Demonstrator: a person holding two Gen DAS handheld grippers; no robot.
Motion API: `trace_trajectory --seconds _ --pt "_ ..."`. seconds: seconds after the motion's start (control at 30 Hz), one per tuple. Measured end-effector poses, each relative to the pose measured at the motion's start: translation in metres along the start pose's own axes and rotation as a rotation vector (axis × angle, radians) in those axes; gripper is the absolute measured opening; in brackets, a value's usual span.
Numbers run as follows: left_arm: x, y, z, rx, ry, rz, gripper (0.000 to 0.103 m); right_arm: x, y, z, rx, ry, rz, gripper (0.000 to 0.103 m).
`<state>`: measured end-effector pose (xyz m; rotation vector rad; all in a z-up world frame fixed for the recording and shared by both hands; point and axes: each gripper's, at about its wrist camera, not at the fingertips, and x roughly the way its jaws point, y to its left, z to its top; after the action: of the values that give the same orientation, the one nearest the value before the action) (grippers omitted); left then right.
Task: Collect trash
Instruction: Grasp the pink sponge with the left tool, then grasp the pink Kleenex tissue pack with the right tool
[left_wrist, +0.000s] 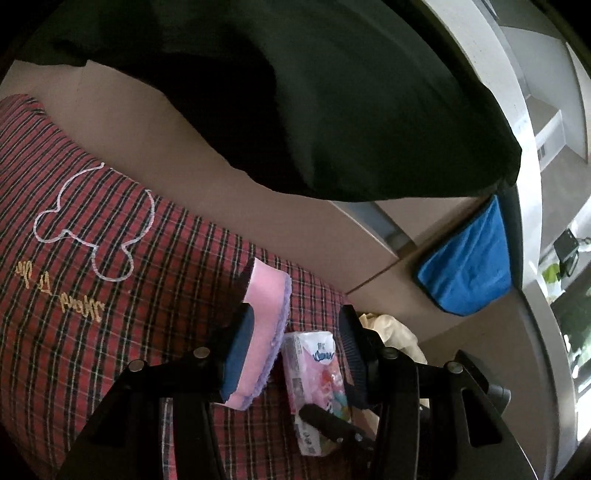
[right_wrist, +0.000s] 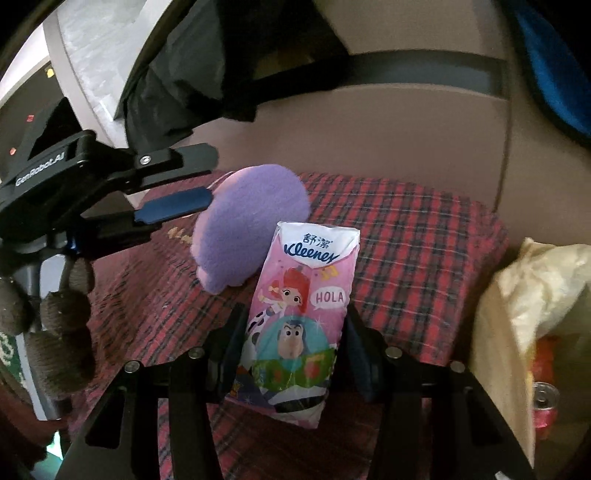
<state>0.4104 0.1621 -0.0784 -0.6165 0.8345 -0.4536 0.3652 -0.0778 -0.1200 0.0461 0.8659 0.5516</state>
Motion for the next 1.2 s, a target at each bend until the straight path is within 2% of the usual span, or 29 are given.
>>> trace_trajectory --seconds 0.17,0.23,0.33,0.4,0.53,0.63,0.73,0.83,0.87,0.93,0.97,1.1,1.2 --pt "-0.01 -0.002 0.001 0.055 -0.021 0.02 0.048 -0.004 -0.003 -0.004 0.01 -0.006 -0.02 0.048" --pt "-0.015 -0.006 0.001 0.11 -0.062 0.057 0.051 -0.006 -0.005 -0.007 0.011 -0.006 -0.021 0.048" --pt "-0.017 -0.005 0.0 0.165 -0.097 0.16 0.052 -0.004 0.001 -0.006 0.009 -0.008 -0.028 0.048" --pt "-0.014 -0.004 -0.003 0.189 -0.089 0.203 0.052 -0.003 0.003 -0.006 0.006 -0.01 -0.032 0.048" --pt "0.0 -0.017 -0.018 0.307 -0.046 0.269 0.053 -0.002 0.005 -0.006 0.013 -0.013 -0.032 0.048" --pt "0.009 -0.021 -0.024 0.347 -0.025 0.311 0.053 -0.001 0.006 -0.005 0.028 -0.014 -0.027 0.048" --pt "0.016 -0.023 -0.024 0.352 -0.034 0.361 0.053 -0.003 0.005 -0.007 0.026 -0.013 -0.035 0.049" --pt "0.02 -0.021 -0.022 0.332 -0.018 0.365 0.052 -0.005 0.003 -0.008 0.028 -0.011 -0.043 0.05" --pt "0.022 -0.019 -0.021 0.32 0.0 0.365 0.05 -0.006 0.002 -0.008 0.029 -0.011 -0.045 0.05" --pt "0.026 -0.014 -0.02 0.291 0.04 0.353 0.034 -0.007 0.002 -0.007 0.023 -0.01 -0.05 0.051" --pt "0.024 -0.011 -0.02 0.277 0.039 0.339 0.034 -0.008 0.004 -0.007 0.016 -0.01 -0.058 0.052" --pt "-0.003 -0.008 -0.021 0.264 -0.044 0.356 0.032 -0.013 0.015 -0.003 -0.052 -0.035 -0.11 0.057" --pt "-0.031 -0.01 -0.024 0.295 -0.11 0.451 0.032 -0.013 0.028 0.001 -0.135 -0.036 -0.145 0.058"
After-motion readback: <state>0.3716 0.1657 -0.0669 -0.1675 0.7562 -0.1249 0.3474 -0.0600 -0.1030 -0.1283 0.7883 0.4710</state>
